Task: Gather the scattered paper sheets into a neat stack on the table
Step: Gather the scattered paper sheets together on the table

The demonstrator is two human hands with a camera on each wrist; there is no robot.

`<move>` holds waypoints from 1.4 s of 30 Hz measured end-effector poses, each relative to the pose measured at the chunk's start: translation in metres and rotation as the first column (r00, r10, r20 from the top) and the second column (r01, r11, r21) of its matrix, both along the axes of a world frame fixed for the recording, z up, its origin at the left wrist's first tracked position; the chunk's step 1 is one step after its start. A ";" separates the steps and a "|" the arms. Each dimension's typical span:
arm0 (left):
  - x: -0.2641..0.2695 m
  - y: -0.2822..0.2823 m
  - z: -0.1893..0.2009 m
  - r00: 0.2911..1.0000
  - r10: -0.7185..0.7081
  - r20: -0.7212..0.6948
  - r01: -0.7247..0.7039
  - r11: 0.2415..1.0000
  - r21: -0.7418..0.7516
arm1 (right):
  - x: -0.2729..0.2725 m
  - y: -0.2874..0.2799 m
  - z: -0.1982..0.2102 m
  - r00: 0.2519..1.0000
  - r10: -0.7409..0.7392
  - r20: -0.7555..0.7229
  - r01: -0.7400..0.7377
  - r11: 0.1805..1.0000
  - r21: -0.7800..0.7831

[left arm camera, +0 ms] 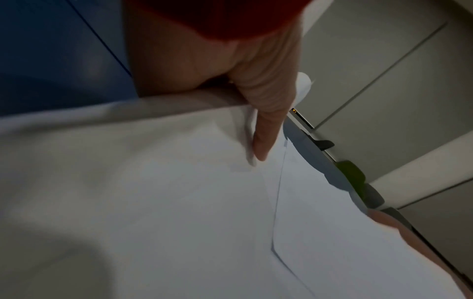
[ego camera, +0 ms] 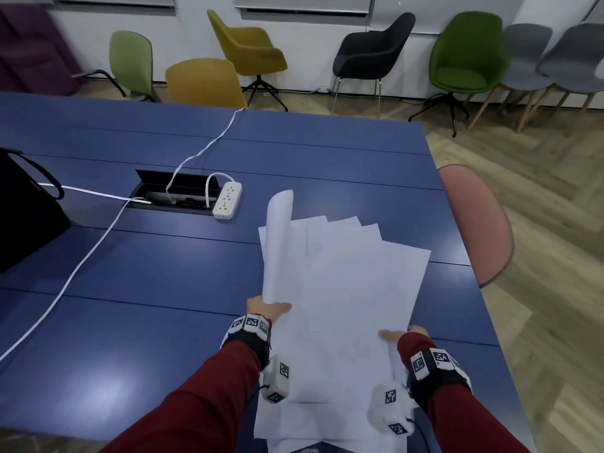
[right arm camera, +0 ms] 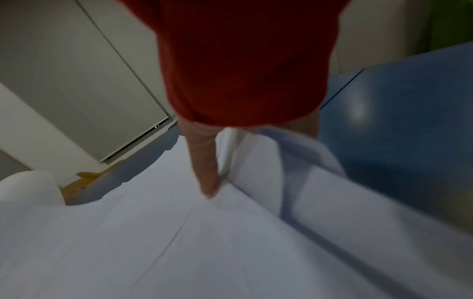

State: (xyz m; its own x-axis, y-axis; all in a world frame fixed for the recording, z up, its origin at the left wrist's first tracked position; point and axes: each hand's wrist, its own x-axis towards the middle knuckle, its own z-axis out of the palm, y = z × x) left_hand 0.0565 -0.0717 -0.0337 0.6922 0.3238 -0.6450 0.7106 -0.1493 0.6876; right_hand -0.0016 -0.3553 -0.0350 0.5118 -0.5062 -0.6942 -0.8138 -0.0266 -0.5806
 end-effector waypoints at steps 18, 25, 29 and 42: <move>-0.004 0.028 0.002 0.979 -0.203 -0.015 0.203 0.979 0.027 | -0.003 0.001 -0.021 0.964 0.183 0.192 -0.189 0.982 0.015; 0.006 0.048 -0.007 0.997 -0.053 0.062 0.047 0.995 0.085 | -0.006 -0.021 -0.008 0.954 0.170 0.248 -0.190 0.980 0.060; -0.002 0.053 -0.008 0.994 -0.038 0.099 0.015 0.975 0.220 | 0.003 -0.017 -0.013 0.943 0.300 0.145 -0.288 0.953 -0.098; -0.009 0.033 0.000 0.960 -0.271 0.067 0.261 0.957 0.123 | -0.005 -0.010 -0.023 0.961 0.230 0.150 -0.239 0.970 0.041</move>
